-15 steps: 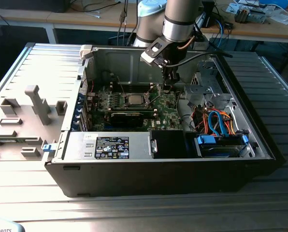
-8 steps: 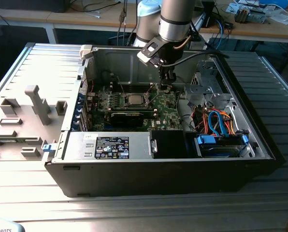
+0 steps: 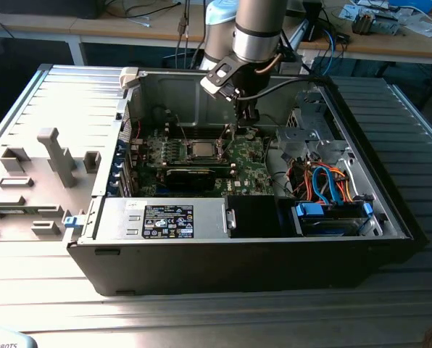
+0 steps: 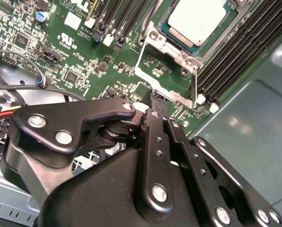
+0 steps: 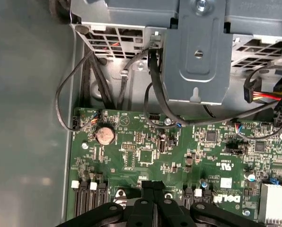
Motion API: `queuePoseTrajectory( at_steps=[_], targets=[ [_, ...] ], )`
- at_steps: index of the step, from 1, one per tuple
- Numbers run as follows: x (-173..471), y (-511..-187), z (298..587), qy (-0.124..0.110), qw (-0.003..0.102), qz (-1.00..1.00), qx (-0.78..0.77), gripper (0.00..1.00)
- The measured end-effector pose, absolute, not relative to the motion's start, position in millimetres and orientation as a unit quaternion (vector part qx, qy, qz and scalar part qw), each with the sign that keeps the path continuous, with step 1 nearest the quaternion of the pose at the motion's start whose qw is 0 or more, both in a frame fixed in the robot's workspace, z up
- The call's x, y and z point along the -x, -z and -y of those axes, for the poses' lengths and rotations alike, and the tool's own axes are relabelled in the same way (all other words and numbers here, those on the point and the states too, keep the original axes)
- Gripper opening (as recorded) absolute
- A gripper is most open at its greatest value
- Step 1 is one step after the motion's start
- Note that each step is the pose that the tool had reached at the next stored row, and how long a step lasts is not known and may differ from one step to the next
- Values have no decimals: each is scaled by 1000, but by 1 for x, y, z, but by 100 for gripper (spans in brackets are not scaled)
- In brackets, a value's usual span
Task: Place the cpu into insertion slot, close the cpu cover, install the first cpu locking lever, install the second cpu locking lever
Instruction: 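Close the cpu cover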
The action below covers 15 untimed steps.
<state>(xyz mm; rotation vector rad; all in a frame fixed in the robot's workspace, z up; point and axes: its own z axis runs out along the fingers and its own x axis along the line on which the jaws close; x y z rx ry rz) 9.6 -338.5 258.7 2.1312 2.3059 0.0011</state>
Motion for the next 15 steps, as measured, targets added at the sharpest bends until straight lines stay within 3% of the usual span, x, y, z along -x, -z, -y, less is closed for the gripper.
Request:
queuePoseTrajectory(
  at_steps=[15],
  targets=[
    [9, -259, 338, 0, 1, -734, -679, 11]
  ],
)
